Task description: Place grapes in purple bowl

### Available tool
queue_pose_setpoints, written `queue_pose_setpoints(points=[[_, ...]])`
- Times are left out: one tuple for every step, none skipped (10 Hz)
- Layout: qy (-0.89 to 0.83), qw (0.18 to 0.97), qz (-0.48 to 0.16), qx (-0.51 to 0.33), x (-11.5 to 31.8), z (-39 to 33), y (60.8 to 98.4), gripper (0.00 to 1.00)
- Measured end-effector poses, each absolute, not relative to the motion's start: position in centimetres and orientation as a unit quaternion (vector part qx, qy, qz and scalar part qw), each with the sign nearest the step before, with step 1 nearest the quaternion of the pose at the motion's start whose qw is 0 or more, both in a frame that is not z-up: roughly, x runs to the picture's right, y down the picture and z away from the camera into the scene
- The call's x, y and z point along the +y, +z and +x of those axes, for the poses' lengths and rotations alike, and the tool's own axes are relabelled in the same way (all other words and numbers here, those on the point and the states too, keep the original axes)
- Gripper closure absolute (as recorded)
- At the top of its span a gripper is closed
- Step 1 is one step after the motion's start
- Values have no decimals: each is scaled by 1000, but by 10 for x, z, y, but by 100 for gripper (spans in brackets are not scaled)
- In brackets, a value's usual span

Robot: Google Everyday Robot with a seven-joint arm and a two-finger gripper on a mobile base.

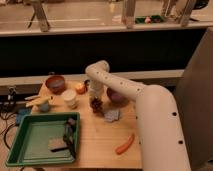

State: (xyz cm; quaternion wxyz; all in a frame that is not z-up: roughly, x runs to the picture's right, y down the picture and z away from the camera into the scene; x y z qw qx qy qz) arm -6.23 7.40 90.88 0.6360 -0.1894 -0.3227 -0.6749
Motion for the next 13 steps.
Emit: queue_pose_setpoints(points=[[-676,636,-185,-323,66,-61,902,99],[-676,637,-181,-324,55,-58,891,99],[-675,639,-177,-324,49,-56,886,99],[-674,641,-174,-325,46,-51,883,99],[-674,643,-168,-324,42,-44,881,99],[-674,645,-162,-322,36,-37,876,99],[-671,649,-159,-321,30,-30,872,99],[-668,653,-157,-320,26,-26,869,99],[-668,654,-154,-320,21,-25,867,99],[-668,655,-150,-319,16,-21,864,99],[-667,658,-148,-317,13,-15,862,99],[-666,661,-144,-314,9,-6,860,99],[-665,663,-142,-313,6,-3,858,99]])
